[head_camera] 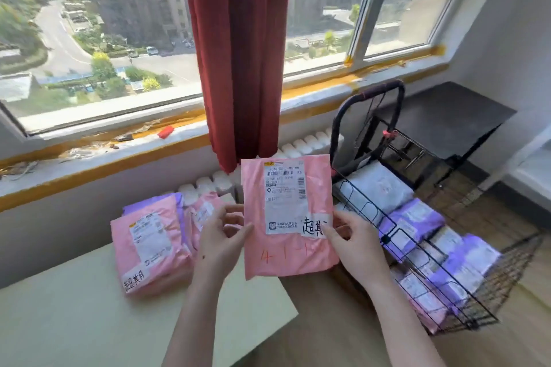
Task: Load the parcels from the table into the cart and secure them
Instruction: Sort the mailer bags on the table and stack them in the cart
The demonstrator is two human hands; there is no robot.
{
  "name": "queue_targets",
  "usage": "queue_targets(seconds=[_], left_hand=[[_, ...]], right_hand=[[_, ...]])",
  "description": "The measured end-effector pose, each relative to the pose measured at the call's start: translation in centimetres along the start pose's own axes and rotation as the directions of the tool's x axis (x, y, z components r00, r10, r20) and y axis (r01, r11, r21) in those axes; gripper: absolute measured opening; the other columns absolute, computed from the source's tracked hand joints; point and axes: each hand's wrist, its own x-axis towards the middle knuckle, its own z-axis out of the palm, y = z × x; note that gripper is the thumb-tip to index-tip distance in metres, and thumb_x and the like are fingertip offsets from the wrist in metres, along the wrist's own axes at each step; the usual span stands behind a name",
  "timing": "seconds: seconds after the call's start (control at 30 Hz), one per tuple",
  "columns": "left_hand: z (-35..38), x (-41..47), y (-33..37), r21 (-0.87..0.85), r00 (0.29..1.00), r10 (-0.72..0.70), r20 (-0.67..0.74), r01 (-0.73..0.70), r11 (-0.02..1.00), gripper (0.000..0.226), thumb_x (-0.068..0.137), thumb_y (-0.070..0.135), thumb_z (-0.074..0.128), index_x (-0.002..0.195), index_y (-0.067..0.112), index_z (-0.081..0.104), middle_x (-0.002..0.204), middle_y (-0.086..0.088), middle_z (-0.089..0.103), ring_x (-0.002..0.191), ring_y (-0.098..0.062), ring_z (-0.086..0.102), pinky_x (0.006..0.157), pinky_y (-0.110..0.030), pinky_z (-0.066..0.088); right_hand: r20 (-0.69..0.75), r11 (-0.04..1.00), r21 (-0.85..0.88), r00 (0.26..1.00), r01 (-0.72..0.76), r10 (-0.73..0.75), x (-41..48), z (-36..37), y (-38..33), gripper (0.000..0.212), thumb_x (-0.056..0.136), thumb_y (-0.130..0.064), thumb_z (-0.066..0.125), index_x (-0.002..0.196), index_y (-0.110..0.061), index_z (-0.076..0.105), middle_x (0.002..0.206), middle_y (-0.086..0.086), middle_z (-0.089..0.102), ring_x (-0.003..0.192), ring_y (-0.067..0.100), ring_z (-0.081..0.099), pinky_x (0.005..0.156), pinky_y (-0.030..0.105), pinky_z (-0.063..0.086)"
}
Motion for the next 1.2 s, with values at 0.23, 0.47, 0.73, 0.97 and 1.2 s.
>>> queue_targets(seconds=[0.23,0.47,0.73,0.97,1.2], left_hand=[[9.6,-3.2,2.5,0.053,0.994,0.063,0.085,-0.067,0.996,0.025,0.081,0.006,0.071,0.089,0.029,0.061,0.079,-0.001,0.062,0.070,-0.019,0.059,0.061,-0.028,0.046],[16.5,-5.5,4.5,0.066,0.980,0.113,0.166,-0.125,0.990,0.018,0.082,0.009,0.072,0.093,0.021,0.065,0.084,-0.003,0.067,0.072,-0.015,0.061,0.067,-0.031,0.050],[21.2,-3.4,5.6,0.151,0.956,0.135,0.261,-0.178,0.972,0.013,0.087,0.015,0.067,0.095,0.025,0.064,0.082,0.001,0.064,0.070,-0.010,0.057,0.063,-0.022,0.047],[26.2,1.9,5.6,0.223,0.919,0.164,0.358,-0.255,0.941,0.015,0.086,0.014,0.065,0.098,0.024,0.065,0.080,0.003,0.062,0.071,-0.009,0.055,0.061,-0.019,0.043],[32.1,9.6,4.8,0.307,0.851,0.176,0.495,-0.361,0.881,0.019,0.086,0.013,0.061,0.102,0.021,0.068,0.083,0.005,0.060,0.068,-0.006,0.053,0.064,-0.023,0.042]], right_hand=[[-0.184,0.998,0.056,0.982,-0.042,0.051,-2.9,-9.2,4.4,0.027,0.082,-0.020,0.075,0.102,-0.034,0.065,0.075,-0.010,0.064,0.068,-0.002,0.057,0.062,0.009,0.043],[-0.281,0.984,0.107,0.945,-0.145,0.170,-5.4,-14.9,8.5,0.021,0.085,-0.022,0.072,0.105,-0.027,0.069,0.077,-0.004,0.067,0.067,0.006,0.059,0.065,0.020,0.050],[-0.333,0.957,0.143,0.898,-0.254,0.288,-3.6,-17.1,11.5,0.018,0.084,-0.026,0.072,0.102,-0.024,0.069,0.088,-0.008,0.070,0.078,0.012,0.064,0.071,0.026,0.052],[-0.368,0.926,0.183,0.851,-0.330,0.375,0.3,-18.6,13.2,0.011,0.082,-0.021,0.075,0.089,-0.025,0.068,0.077,-0.006,0.065,0.070,0.020,0.063,0.069,0.037,0.057],[-0.402,0.890,0.183,0.795,-0.417,0.454,5.9,-19.5,15.2,0.009,0.084,-0.021,0.073,0.085,-0.025,0.065,0.075,-0.008,0.063,0.062,0.008,0.058,0.058,0.017,0.048]])
